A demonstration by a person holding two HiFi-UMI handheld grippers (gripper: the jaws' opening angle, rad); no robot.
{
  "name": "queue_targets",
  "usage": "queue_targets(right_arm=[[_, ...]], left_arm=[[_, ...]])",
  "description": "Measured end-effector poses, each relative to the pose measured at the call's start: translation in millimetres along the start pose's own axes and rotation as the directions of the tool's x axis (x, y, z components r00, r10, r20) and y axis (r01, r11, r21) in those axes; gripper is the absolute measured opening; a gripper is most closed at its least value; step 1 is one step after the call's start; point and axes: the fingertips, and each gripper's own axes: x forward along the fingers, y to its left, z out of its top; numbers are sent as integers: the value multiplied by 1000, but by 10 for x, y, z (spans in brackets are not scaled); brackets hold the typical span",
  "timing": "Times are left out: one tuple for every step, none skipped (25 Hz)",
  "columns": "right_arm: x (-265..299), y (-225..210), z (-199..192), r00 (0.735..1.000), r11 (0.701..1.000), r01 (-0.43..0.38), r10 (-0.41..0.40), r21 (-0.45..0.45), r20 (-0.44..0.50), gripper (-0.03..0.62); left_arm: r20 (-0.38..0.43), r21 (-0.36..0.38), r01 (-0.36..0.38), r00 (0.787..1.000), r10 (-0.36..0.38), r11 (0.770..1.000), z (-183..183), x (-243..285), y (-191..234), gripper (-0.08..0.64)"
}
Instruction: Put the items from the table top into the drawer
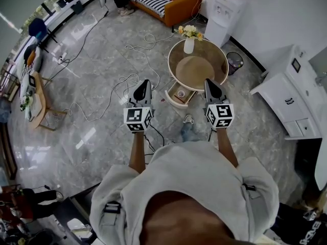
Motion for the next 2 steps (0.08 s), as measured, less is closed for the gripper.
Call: queue_targets(right_arm=[[-12, -16, -6, 1000, 1000, 1, -1, 1, -1, 23], [-23, -32, -13, 1000, 1000, 2, -2, 1, -2, 23]], left_arm=[[-1, 1, 2, 1000, -2, 1000, 0, 8, -25, 15], [-2, 2, 5, 1000, -5, 1000, -1, 15, -49, 15]])
